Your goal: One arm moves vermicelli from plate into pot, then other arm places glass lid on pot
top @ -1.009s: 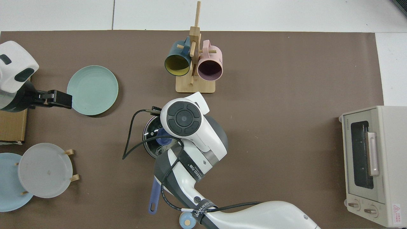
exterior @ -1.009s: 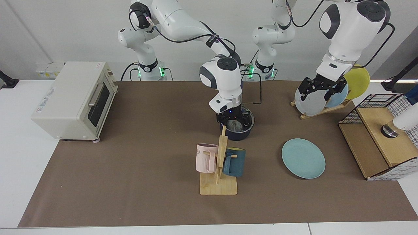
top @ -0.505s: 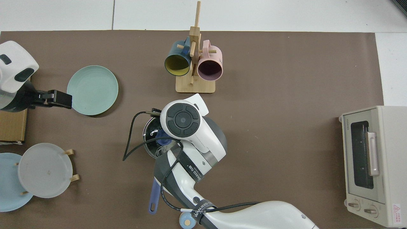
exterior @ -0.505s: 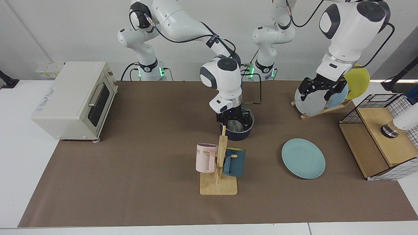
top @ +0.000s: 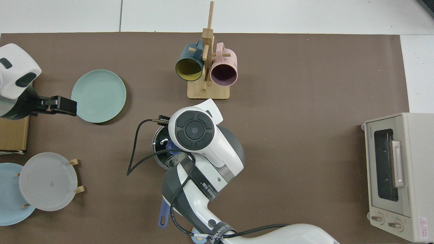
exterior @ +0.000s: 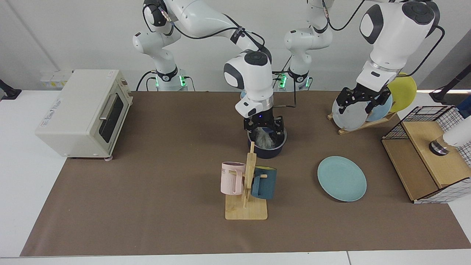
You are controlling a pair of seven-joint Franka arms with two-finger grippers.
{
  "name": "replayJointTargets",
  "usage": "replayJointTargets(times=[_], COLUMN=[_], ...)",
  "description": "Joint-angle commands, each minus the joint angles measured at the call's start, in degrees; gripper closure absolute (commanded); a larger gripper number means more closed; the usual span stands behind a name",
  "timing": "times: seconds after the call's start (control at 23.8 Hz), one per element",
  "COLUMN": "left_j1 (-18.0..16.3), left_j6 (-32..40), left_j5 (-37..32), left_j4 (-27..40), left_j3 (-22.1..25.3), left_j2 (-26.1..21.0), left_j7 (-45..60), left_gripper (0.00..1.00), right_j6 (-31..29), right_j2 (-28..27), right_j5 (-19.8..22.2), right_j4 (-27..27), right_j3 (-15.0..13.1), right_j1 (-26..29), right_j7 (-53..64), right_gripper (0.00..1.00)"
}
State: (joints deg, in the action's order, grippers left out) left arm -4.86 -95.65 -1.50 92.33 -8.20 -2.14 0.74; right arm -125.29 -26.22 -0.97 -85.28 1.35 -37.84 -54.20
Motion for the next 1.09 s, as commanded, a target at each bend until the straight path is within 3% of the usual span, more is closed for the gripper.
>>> replayJointTargets(times=[0.0, 0.21, 0.5, 1.05], left_j1=[-0.2, -0.2, -0.2, -0.2], left_j6=[1.1, 1.1, 1.1, 1.1], left_j5=[0.4, 0.4, 0.4, 0.3], left_j4=[-0.8, -0.8, -0.8, -0.8], left_j3=[-0.1, -0.1, -0.1, -0.1], left_j2=[0.0, 0.0, 0.0, 0.0], left_j7=[0.3, 0.3, 0.3, 0.3], left_gripper=[0.00, 0.00, 0.00, 0.00], right_j6=[5.8, 8.2, 18.9, 28.2], right_j2=[6.8, 14.5, 21.0, 24.8], right_j5=[1.8, 2.3, 6.2, 5.1], right_j4=[-3.6, -9.2, -9.3, -9.3], right_j3=[0.0, 0.0, 0.0, 0.1], right_j1=[2.5, 7.2, 14.1, 27.2], right_j7=[2.1, 8.1, 14.9, 47.1], right_gripper=[0.02, 0.02, 0.02, 0.02])
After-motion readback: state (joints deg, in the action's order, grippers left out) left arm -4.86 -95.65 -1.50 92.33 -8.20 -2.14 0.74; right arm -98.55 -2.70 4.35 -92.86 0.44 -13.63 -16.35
